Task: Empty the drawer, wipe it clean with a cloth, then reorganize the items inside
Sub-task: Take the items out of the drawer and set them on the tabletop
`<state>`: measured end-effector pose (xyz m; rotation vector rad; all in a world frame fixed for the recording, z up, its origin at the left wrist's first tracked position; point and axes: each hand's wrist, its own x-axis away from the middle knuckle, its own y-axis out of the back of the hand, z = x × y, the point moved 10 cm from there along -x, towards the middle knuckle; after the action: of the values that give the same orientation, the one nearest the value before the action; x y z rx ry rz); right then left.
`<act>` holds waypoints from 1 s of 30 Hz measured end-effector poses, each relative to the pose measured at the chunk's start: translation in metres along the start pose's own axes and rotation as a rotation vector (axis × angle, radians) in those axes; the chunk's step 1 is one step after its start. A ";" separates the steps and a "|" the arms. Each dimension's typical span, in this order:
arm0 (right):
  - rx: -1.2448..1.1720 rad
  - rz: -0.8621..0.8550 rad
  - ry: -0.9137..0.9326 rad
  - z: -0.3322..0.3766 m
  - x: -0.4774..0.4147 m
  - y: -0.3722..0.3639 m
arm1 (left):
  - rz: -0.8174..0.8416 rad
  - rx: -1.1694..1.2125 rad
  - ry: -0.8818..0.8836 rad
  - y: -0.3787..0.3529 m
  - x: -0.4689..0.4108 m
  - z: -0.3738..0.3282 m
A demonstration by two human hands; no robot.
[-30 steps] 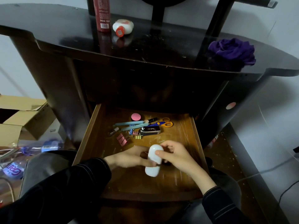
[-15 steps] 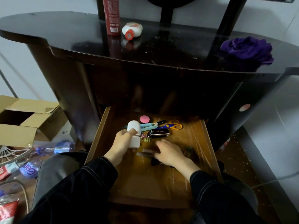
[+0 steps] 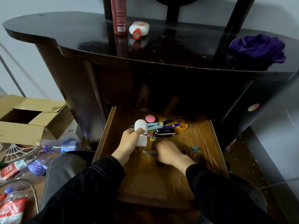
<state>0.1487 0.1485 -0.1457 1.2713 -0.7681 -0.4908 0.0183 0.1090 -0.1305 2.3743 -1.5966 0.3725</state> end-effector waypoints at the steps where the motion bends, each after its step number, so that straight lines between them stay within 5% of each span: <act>1: -0.008 0.001 0.004 0.001 0.000 0.000 | 0.002 0.000 -0.003 -0.001 0.000 0.000; 12: 0.062 -0.031 0.076 0.008 0.004 0.006 | -0.014 0.015 0.000 0.002 0.000 0.000; 16: 0.005 -0.190 0.085 0.000 0.018 0.038 | -0.024 -0.014 -0.020 0.003 0.003 -0.004; 20: -0.075 -0.325 0.045 -0.010 0.053 0.085 | 0.009 -0.056 -0.133 0.002 0.015 -0.027; 27: -0.491 -0.500 0.140 0.006 0.140 0.206 | 0.406 -0.023 -0.439 0.004 0.094 -0.110; 30: -0.627 -0.661 0.160 0.009 0.150 0.272 | 0.363 0.065 -0.581 0.020 0.130 -0.168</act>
<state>0.2192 0.1033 0.1540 0.9242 -0.0119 -1.0530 0.0354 0.0484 0.0728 2.3635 -2.3068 -0.2388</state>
